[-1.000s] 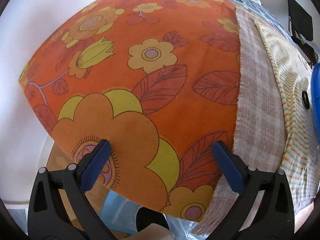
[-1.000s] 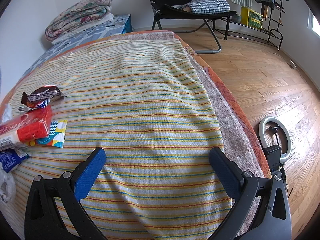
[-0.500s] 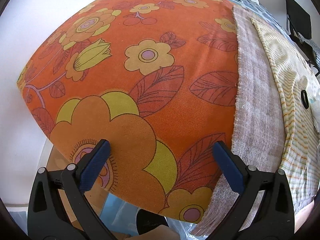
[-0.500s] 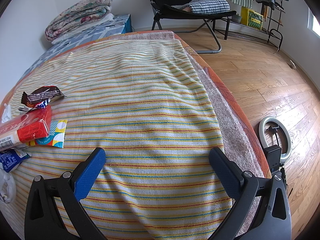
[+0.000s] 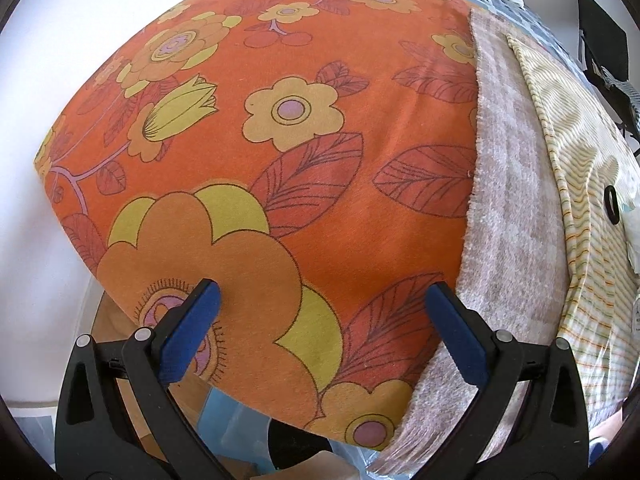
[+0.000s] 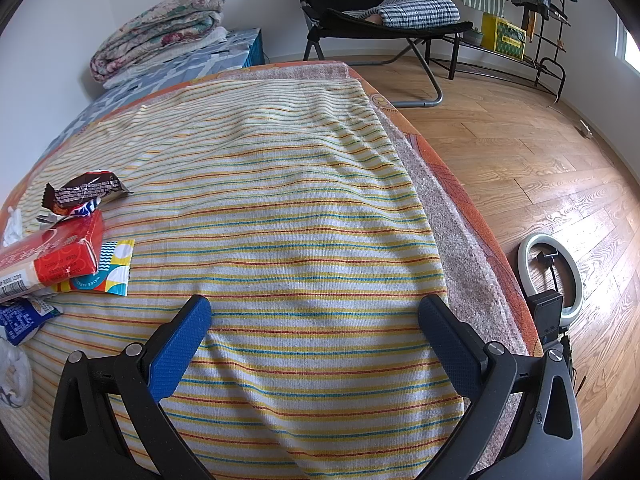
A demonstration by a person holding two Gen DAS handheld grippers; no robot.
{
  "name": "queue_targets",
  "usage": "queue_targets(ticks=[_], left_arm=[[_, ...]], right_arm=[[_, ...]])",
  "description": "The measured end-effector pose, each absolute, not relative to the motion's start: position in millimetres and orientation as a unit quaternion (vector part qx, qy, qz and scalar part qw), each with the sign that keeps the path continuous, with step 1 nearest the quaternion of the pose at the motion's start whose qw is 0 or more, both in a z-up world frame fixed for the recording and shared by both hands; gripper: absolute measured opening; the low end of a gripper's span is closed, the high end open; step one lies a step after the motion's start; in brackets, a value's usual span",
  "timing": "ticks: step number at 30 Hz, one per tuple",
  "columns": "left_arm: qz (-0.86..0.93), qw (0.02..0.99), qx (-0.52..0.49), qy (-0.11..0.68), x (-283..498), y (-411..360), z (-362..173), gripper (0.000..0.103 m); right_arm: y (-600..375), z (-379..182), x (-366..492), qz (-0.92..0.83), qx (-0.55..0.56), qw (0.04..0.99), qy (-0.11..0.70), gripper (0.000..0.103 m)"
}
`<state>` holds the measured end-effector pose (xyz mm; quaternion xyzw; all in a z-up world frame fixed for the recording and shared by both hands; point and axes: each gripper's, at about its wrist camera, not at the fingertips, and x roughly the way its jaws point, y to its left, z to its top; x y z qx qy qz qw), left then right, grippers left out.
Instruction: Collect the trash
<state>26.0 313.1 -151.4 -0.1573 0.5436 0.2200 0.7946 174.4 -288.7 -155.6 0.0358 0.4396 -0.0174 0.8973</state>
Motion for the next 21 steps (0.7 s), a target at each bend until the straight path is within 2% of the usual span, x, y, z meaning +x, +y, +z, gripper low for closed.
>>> queue_targets(ticks=[21], left_arm=[[0.222, 0.792, -0.154, 0.547, 31.5, 303.7, -154.2, 0.103]], right_arm=[[-289.0, -155.7, 174.4, -0.017, 0.036, 0.897, 0.44, 0.103]])
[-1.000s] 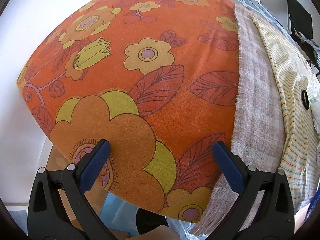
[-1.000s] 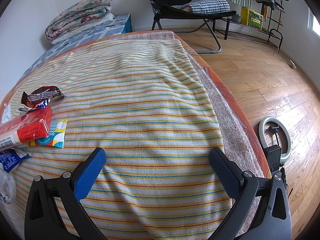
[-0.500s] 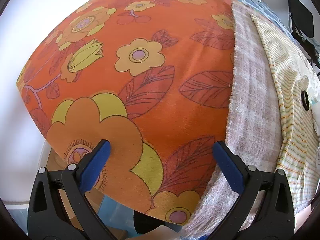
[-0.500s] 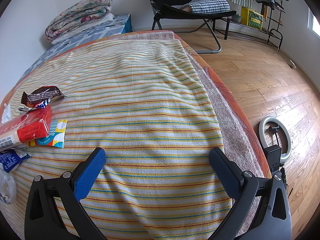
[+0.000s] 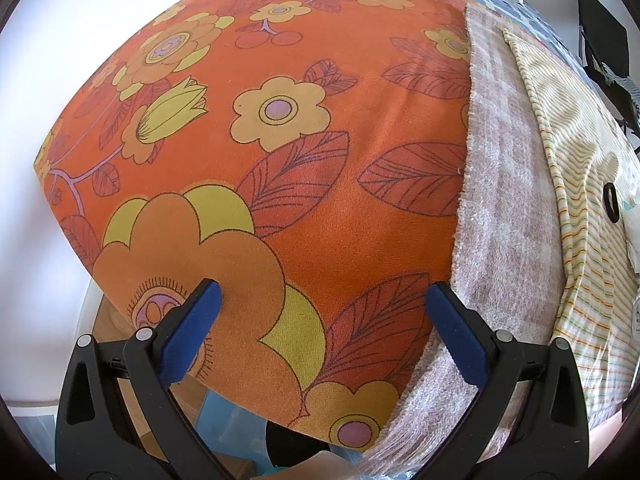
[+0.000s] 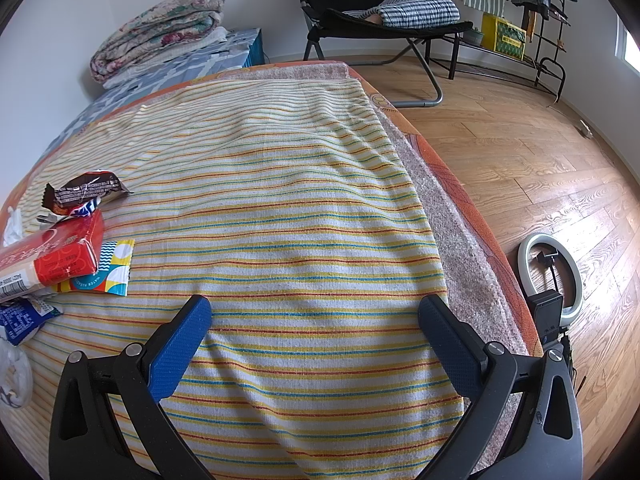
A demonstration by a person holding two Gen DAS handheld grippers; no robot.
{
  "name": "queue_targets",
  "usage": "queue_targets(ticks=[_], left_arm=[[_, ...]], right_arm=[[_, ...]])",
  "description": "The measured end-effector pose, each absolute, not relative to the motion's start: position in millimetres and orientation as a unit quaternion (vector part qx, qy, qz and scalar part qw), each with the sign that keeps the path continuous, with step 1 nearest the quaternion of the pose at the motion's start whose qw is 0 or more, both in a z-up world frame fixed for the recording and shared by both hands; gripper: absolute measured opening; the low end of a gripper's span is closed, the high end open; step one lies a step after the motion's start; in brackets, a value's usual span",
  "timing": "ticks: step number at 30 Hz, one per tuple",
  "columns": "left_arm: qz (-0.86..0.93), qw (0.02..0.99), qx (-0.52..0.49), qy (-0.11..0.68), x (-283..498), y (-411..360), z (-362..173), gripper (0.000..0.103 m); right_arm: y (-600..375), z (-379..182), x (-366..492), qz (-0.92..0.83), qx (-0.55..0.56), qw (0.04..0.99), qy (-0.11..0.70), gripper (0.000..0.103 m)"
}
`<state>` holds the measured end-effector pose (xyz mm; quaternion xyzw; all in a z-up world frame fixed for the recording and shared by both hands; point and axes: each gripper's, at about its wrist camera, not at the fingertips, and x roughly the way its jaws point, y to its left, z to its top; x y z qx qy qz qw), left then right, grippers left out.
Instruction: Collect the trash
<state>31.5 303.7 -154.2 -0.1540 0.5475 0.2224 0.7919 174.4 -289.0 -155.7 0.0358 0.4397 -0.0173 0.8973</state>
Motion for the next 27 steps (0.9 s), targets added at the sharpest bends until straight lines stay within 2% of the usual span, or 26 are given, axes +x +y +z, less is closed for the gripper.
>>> queue_targets(ticks=[27], left_arm=[[0.224, 0.792, -0.157, 0.546, 34.2, 301.9, -153.9, 0.103]], right_arm=[[-290.8, -155.8, 175.2, -0.018, 0.038, 0.897, 0.44, 0.103]])
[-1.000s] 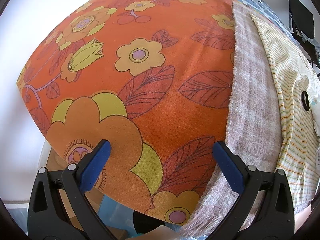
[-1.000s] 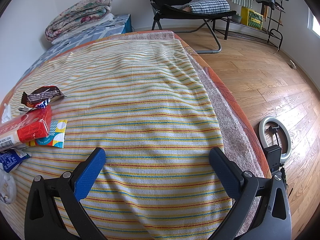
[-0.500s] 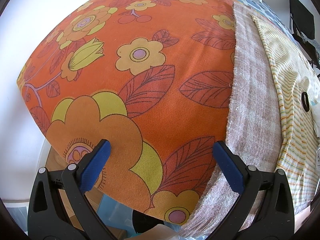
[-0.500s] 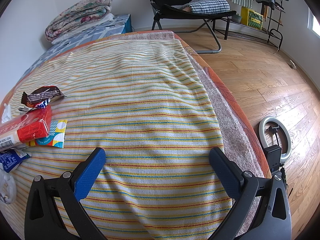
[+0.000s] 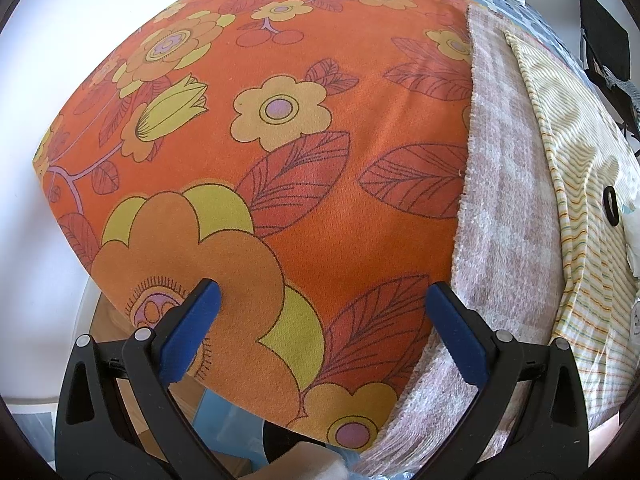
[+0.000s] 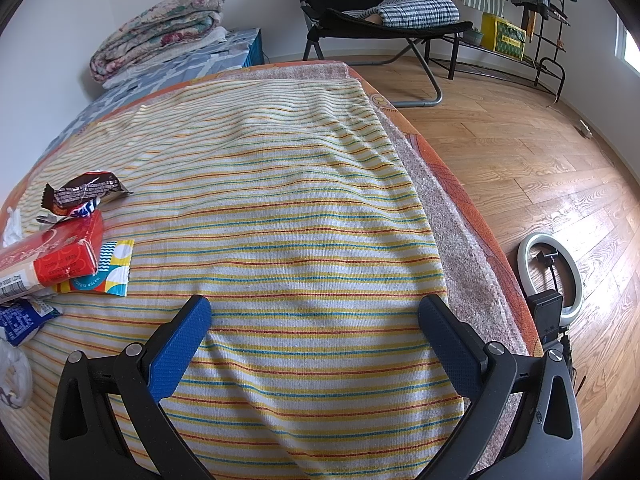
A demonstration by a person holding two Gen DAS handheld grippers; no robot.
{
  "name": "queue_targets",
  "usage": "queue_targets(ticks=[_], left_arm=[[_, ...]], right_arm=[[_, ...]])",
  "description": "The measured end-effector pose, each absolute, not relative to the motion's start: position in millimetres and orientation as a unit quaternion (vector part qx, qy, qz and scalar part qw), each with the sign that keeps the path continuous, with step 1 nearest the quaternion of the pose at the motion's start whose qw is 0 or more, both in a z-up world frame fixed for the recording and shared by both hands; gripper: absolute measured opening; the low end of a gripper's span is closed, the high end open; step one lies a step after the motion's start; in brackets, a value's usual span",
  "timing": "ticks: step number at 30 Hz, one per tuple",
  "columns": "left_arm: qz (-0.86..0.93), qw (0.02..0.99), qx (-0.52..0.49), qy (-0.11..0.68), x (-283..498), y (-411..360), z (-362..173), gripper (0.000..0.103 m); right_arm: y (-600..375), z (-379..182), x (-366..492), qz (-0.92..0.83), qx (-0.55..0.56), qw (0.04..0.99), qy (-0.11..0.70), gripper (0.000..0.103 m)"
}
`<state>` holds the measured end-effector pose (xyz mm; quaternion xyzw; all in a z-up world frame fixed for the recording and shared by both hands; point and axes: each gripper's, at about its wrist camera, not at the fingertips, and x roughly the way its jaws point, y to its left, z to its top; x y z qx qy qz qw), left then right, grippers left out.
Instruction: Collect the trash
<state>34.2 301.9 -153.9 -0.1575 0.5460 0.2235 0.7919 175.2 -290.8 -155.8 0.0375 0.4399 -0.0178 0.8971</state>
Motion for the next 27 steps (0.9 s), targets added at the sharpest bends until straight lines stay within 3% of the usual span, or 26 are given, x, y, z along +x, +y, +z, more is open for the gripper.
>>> queue_targets(ticks=[17, 27], left_arm=[[0.227, 0.784, -0.152, 0.557, 38, 305, -146, 0.102], [0.211, 0.859, -0.11, 0.453, 24, 268, -50, 0.102]], right_arm=[[-296, -146, 179, 0.063, -0.001, 0.862, 0.504, 0.103], [-322, -58, 124, -0.034, -0.077, 0.912, 0.401, 0.103]])
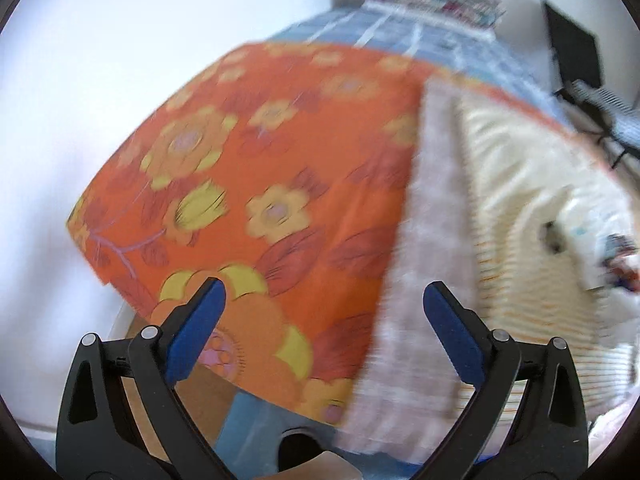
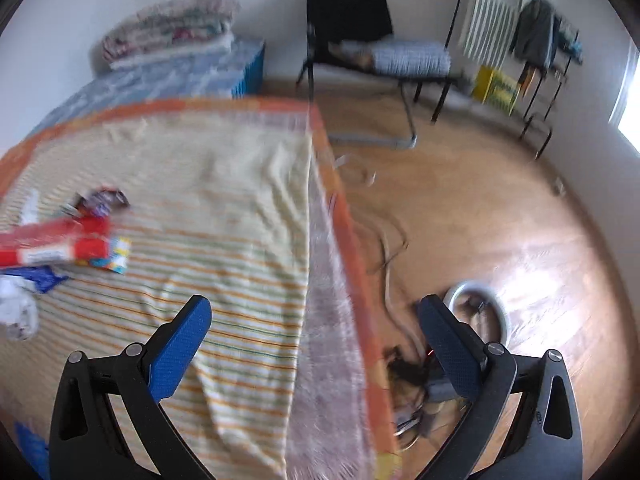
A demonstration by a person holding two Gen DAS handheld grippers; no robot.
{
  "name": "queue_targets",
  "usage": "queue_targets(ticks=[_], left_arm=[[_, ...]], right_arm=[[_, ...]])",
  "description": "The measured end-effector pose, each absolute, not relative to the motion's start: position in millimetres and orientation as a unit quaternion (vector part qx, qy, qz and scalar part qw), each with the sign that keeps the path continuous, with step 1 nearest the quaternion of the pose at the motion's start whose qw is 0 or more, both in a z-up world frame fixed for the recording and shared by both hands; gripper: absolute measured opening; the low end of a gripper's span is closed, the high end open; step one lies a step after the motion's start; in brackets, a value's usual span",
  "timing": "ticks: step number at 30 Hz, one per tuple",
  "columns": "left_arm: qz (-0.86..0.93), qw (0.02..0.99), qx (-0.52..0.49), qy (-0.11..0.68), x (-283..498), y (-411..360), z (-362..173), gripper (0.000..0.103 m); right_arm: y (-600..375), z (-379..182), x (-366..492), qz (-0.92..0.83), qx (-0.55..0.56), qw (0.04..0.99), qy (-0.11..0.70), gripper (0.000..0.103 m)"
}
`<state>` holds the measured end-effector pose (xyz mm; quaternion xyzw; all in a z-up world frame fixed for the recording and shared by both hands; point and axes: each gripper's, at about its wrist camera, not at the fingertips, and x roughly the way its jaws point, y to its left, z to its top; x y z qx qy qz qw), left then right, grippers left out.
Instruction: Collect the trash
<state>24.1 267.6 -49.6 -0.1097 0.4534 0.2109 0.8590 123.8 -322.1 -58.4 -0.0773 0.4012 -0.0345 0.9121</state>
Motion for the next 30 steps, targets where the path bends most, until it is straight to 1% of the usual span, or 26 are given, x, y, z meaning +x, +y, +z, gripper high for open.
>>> queue_targets(ticks=[3, 7, 9, 12, 15, 19, 24, 27, 30], left_arm=[[0.168, 0.883, -0.111, 0.424, 18, 234, -17, 0.102], [0.104, 0.906, -0.091, 0.4, 12, 177, 13, 0.102], [0.07, 0.911, -0.089, 0.396, 3, 150, 21, 0.102], [0.031, 0.912, -0.092, 0.399, -11, 114, 21, 0.102], [0.016, 0.912, -0.078, 0.403, -24, 88, 15, 0.102], [-0.002, 0.906, -0.059, 0.418, -34, 66, 5, 0.102], [-0.016, 0.905, -0.062, 0.42, -41, 54, 1, 0.102], [-0.01, 0.909, -0.059, 0.413, -44, 52, -2, 0.102], [-0.016, 0.905, -0.068, 0.42, -44, 53, -7, 0.102]], right_arm=[[-303, -20, 88, -0.006, -0.079, 0.931, 0.357, 0.103], [-273, 4, 48, 0.071, -0.038, 0.934, 0.349, 0.103], [-256, 6, 29, 0.09, -0.04, 0.934, 0.345, 0.103], [-235, 0, 7, 0.111, -0.043, 0.93, 0.349, 0.103], [-222, -16, -5, 0.125, -0.028, 0.918, 0.376, 0.103], [-214, -29, -19, 0.133, -0.023, 0.909, 0.394, 0.103], [-208, -28, -27, 0.159, 0.008, 0.9, 0.406, 0.103], [-205, -27, -32, 0.166, 0.026, 0.902, 0.399, 0.103], [-198, -30, -32, 0.165, 0.021, 0.905, 0.391, 0.103]])
